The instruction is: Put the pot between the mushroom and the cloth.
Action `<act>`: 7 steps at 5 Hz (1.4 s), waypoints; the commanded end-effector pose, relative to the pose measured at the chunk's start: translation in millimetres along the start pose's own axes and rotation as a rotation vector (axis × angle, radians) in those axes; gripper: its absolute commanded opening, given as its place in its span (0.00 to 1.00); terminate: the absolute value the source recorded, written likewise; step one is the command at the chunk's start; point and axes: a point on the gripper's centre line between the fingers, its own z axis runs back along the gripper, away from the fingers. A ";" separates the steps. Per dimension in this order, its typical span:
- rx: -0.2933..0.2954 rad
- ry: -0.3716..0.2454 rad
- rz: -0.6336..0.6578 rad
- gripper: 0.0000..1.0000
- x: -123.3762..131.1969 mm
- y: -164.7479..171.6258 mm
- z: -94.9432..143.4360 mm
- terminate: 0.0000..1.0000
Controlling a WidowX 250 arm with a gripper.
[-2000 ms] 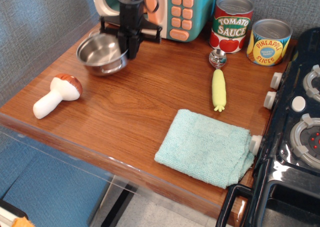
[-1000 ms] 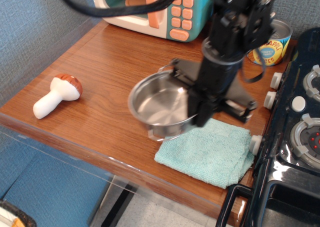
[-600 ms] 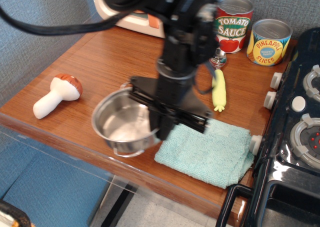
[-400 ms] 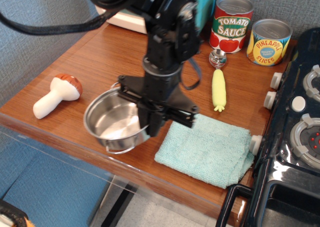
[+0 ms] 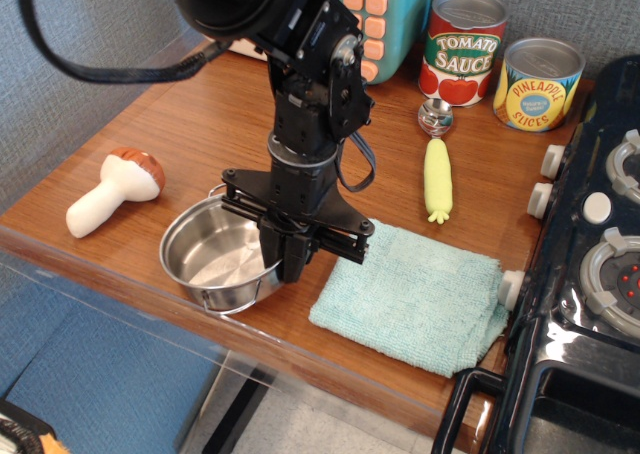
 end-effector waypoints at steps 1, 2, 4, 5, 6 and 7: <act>-0.029 -0.069 0.082 0.00 10.0 24.0 13.9 0.00; -0.037 -0.079 0.078 1.00 12.8 22.4 19.6 0.00; -0.083 -0.096 0.021 1.00 15.8 15.8 34.5 0.00; -0.077 -0.103 -0.027 1.00 13.1 9.9 47.2 0.00; -0.070 -0.107 -0.035 1.00 11.0 7.3 52.9 0.00; -0.070 -0.107 -0.035 1.00 11.0 7.3 52.9 0.00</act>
